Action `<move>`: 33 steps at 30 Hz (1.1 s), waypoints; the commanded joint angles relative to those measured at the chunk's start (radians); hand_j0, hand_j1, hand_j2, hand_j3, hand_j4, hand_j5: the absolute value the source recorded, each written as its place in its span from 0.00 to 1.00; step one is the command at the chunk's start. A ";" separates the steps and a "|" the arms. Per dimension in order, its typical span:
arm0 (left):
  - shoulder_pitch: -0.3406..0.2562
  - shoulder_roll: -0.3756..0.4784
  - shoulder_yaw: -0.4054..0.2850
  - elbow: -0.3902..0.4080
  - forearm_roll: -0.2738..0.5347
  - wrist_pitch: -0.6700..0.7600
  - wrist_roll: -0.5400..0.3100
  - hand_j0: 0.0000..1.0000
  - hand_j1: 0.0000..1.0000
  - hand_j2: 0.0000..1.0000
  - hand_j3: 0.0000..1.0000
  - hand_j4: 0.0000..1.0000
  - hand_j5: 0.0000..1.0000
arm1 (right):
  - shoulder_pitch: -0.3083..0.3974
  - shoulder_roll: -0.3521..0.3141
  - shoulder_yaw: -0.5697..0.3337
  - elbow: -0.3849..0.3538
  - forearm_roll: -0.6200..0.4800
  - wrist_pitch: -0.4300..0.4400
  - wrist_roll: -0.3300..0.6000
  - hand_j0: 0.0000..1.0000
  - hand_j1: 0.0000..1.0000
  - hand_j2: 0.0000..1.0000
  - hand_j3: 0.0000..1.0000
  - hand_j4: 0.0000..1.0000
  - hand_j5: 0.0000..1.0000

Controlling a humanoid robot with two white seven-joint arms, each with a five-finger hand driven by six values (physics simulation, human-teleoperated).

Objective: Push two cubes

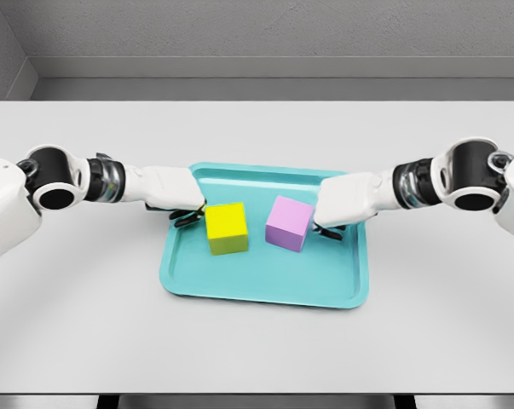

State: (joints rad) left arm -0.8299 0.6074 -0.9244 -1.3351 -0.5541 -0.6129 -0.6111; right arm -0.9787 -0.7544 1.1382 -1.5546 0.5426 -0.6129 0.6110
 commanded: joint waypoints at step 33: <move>-0.015 0.140 -0.088 -0.009 0.158 0.002 0.000 0.01 0.01 0.01 0.01 0.01 0.01 | -0.025 0.101 -0.057 0.146 -0.009 0.002 0.000 0.28 0.28 0.28 0.28 0.28 0.28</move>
State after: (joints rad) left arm -0.8437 0.7464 -0.9793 -1.3283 -0.3989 -0.6133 -0.6111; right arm -1.0017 -0.6541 1.1044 -1.4195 0.5386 -0.6129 0.6113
